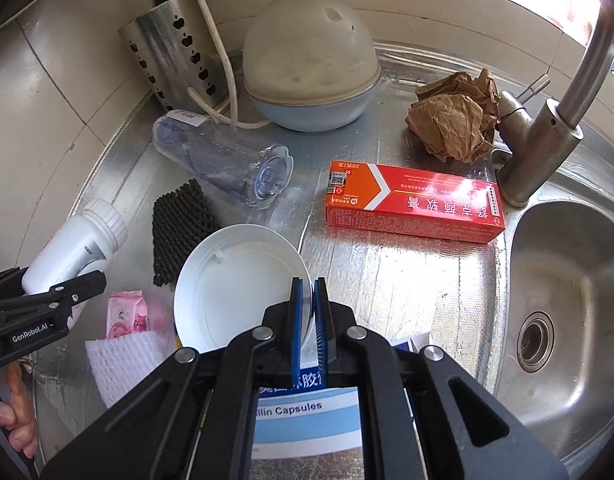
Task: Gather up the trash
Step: 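Carry the bottle and lid in both grippers over the red trash bin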
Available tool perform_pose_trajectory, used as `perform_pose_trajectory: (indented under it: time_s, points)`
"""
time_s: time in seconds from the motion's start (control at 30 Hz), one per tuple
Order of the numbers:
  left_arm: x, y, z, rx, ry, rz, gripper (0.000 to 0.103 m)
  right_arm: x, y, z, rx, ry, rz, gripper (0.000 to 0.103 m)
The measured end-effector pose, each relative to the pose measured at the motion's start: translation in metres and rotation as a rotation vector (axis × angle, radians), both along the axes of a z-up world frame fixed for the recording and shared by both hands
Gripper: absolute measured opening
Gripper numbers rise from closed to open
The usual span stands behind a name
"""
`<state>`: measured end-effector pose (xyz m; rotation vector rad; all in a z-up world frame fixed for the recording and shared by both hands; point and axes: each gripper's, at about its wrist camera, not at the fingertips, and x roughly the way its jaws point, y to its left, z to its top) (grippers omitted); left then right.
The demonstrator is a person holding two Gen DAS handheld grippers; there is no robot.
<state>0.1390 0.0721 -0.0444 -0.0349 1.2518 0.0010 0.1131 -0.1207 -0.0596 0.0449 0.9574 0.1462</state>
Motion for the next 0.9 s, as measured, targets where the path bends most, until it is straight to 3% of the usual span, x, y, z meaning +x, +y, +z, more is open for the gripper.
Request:
perform_pose_trajectory:
  time_s: [0.47, 0.73, 0.9]
  points:
    - [-0.097, 0.0, 0.048, -0.019, -0.062, -0.123, 0.059, -0.115, 0.009, 0.041, 0.036, -0.071, 0.047, 0.006]
    - [-0.178, -0.005, 0.066, -0.004, -0.075, -0.341, 0.059, -0.207, 0.023, 0.028, 0.046, -0.019, 0.014, 0.006]
    - [-0.23, -0.012, 0.054, 0.02, -0.035, -0.424, 0.059, -0.244, 0.025, 0.004, 0.022, 0.042, 0.088, 0.006]
